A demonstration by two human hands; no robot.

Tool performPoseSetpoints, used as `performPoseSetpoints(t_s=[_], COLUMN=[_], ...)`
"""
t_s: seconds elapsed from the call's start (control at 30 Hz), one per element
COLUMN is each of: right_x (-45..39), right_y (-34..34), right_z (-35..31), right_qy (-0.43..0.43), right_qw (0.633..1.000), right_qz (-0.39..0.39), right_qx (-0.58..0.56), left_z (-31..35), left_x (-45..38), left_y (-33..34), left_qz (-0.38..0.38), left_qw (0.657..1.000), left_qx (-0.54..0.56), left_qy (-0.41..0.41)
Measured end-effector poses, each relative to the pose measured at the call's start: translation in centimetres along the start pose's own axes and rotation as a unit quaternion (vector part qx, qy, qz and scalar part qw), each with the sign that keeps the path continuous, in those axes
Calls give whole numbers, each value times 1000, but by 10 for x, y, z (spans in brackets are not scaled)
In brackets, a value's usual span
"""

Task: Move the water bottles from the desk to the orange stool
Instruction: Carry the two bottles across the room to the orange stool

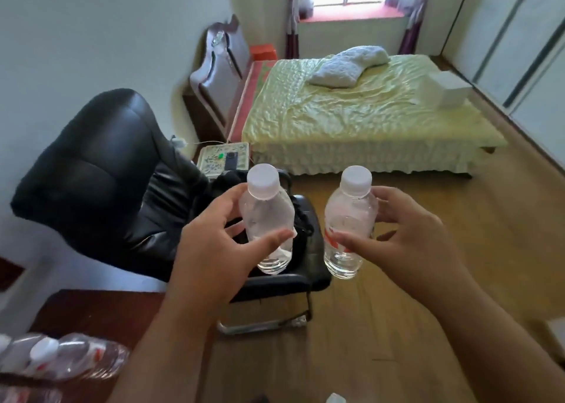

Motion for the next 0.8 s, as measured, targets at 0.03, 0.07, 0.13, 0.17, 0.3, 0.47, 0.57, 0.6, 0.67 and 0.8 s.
performPoseSetpoints(t_s=[0.03, 0.07, 0.13, 0.17, 0.3, 0.47, 0.57, 0.6, 0.67, 0.8], right_x=[1, 3, 8, 11, 23, 47, 64, 69, 78, 95], right_y=[-13, -27, -55, -68, -108, -131, -135, -134, -129, -111], right_z=[8, 15, 30, 36, 58, 80, 86, 88, 90, 96], right_qy=[6, 14, 36, 48, 108, 182, 234, 251, 277, 313], right_qw=[1000, 999, 997, 995, 983, 960, 938, 931, 917, 893], right_qz=[13, 29, 65, 83, 149, 214, 254, 266, 287, 322], right_qx=[7, 15, 23, 22, 19, 7, -6, -8, -10, -14], left_z=[7, 14, 28, 36, 66, 95, 102, 102, 100, 90], left_x=[-7, -13, -25, -31, -55, -77, -85, -87, -92, -93], left_y=[14, 28, 58, 72, 122, 174, 194, 200, 210, 230], left_qz=[-12, -28, -68, -89, -169, -259, -308, -323, -345, -394], left_qw=[1000, 999, 997, 994, 979, 953, 934, 928, 919, 895], left_qx=[9, 18, 36, 46, 85, 99, 103, 106, 108, 101], left_qy=[6, 12, 31, 39, 69, 126, 151, 154, 158, 182])
Point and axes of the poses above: each hand's wrist, its own x-axis away from the middle knuckle, its own y-axis out of the palm, z = x × y, the point moved 9 cm from there along -x, towards the middle knuckle, and after that the axes turned 4 degrees about y, right-handed, at the moved point
